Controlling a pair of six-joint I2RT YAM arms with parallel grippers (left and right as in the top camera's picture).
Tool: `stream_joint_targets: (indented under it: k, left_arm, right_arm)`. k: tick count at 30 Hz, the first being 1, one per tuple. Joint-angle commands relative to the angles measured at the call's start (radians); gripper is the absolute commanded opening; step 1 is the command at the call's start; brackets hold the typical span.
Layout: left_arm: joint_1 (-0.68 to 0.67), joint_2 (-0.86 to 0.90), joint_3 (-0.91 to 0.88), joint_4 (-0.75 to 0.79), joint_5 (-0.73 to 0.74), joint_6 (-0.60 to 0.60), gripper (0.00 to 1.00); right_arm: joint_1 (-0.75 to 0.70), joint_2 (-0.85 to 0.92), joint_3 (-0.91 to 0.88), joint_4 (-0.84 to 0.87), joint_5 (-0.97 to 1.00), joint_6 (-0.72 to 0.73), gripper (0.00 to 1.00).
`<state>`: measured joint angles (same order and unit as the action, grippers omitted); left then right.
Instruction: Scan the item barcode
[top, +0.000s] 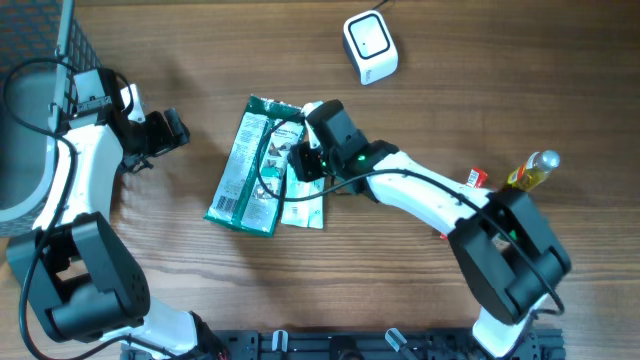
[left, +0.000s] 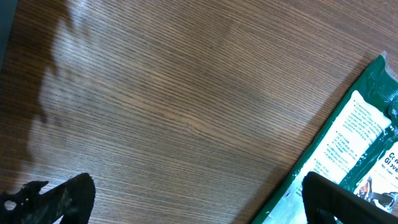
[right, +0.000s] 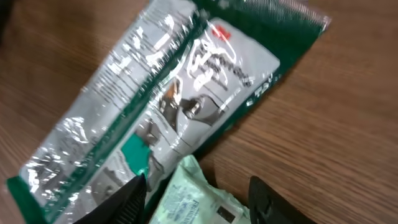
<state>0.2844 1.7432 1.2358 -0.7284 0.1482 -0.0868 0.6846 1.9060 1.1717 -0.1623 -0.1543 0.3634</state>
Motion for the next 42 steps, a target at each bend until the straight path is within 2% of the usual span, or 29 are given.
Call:
stream_joint_targets:
  k: [1,2,9,17,21,24,28,30,31,36,39,42]
  left_arm:
    - [0.01,0.008,-0.006,0.0,0.008,0.008,1.0]
    - [0.01,0.008,-0.006,0.0,0.008,0.008,1.0]
    - [0.01,0.008,-0.006,0.0,0.008,0.008,1.0]
    - [0.01,0.008,-0.006,0.0,0.008,0.008,1.0]
    - [0.01,0.008,-0.006,0.0,0.008,0.008,1.0]
    - [0.01,0.008,-0.006,0.0,0.008,0.008,1.0]
    - [0.01,0.008,-0.006,0.0,0.008,0.008,1.0]
    - [0.01,0.008,-0.006,0.0,0.008,0.008,1.0]
    - [0.01,0.008,-0.006,0.0,0.008,0.008,1.0]
    - [0.01,0.008,-0.006,0.0,0.008,0.008,1.0]
    - [0.01,0.008,-0.006,0.0,0.008,0.008,1.0]
    - [0.01,0.008,-0.006,0.0,0.008,0.008,1.0]
  right_arm:
    - [0.0,0.05,0.006,-0.006,0.01,-0.023,0.52]
    - [-0.003,0.05,0.006,-0.015,0.009,-0.022,0.5]
    - [-0.005,0.047,0.006,-0.143,0.009,-0.023,0.5]
    - [-0.006,0.036,0.007,-0.351,0.009,-0.019,0.55]
    - [-0.027,-0.031,0.007,-0.477,0.009,-0.013,0.57]
    - [-0.054,-0.122,0.008,-0.541,-0.025,0.057,0.59]
    - [-0.073,-0.232,0.008,-0.546,-0.053,0.062,0.64]
    - [-0.074,-0.254,0.008,-0.556,-0.053,0.054,0.78]
    - [-0.075,-0.253,0.007,-0.565,-0.054,0.045,0.81]
    - [-0.077,-0.233,0.004,-0.61,-0.056,-0.08,0.72]
    - [-0.078,-0.204,0.004,-0.61,-0.056,-0.082,0.64]
    - [-0.078,-0.163,0.004,-0.609,-0.057,-0.1,0.63]
